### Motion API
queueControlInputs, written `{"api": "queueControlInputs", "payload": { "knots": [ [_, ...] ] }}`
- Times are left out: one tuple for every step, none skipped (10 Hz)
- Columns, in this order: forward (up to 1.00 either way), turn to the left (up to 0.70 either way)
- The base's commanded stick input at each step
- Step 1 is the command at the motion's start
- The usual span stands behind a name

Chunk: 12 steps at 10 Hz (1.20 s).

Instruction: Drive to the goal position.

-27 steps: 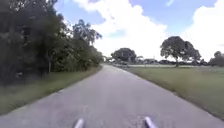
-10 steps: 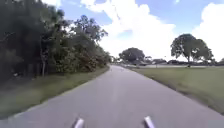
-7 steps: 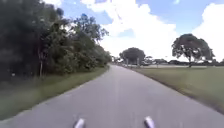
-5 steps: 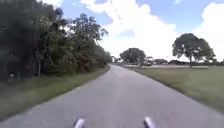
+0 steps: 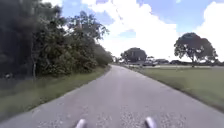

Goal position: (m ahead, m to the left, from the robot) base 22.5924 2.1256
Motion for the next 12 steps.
{"api": "queueControlInputs", "payload": {
  "knots": [
    [0.7,0.0],
    [0.7,0.0],
    [0.7,0.0],
    [0.7,0.0],
    [0.7,0.0],
    [0.7,0.0],
    [0.7,0.0],
    [0.7,0.0],
    [0.7,0.0],
    [0.7,0.0],
    [0.7,0.0],
    [0.7,0.0]
  ]
}}
